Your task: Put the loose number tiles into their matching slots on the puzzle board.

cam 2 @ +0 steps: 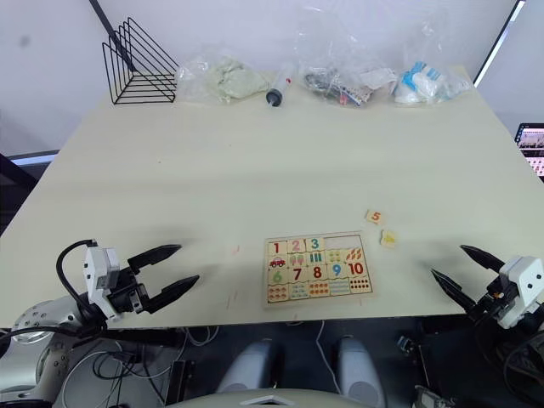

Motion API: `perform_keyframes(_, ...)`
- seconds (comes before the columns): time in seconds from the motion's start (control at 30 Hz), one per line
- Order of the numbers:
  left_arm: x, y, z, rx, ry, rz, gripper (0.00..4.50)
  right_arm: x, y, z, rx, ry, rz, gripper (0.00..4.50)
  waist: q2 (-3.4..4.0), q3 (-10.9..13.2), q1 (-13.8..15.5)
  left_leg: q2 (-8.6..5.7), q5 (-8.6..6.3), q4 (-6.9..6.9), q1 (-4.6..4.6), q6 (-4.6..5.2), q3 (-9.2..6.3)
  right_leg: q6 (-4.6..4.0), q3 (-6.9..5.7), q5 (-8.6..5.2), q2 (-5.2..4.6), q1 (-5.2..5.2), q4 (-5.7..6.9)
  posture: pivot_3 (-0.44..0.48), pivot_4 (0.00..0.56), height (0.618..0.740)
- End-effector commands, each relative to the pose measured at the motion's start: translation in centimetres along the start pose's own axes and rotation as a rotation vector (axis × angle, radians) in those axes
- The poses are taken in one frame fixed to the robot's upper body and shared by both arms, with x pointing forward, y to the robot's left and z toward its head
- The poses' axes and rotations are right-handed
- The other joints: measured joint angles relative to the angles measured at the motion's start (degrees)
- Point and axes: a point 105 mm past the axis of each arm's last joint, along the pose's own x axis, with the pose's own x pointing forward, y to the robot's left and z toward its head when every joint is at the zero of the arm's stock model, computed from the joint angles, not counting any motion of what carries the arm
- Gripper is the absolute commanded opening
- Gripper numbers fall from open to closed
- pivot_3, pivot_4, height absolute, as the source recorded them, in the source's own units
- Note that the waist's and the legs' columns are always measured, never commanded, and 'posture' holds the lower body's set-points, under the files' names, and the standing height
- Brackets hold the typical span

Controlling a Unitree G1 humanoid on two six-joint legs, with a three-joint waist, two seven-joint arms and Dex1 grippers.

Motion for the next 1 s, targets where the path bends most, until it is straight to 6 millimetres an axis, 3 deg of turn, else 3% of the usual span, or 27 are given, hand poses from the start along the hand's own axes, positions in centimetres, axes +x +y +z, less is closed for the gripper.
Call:
perform_keyframes(0.03, -0.2, 0.0, 1.2, 0.056, -0.029, -0.002, 4.50, -0.3, -0.4, 0.7, -0.020, -0.038, -0.029, 4.40, 0.00, 0.0, 0.0, 0.00, 0.00, 0.00, 0.00, 0.00, 0.00, 0.00, 0.00, 0.00, 0.00, 0.00, 0.00, 0.000, 0.150, 0.740)
perform_keyframes(1.0, -0.2, -0.1, 1.3, 0.090, -0.003, -0.059, 4.50, 1.2, 1.2, 1.0, -0.015, -0.076, -0.017, 4.40, 0.01, 0.0, 0.0, 0.01, 0.00, -0.01, 0.01, 0.00, 0.02, -0.03, 0.06, -0.02, 0.01, -0.02, 0.00, 0.000, 0.150, 0.740)
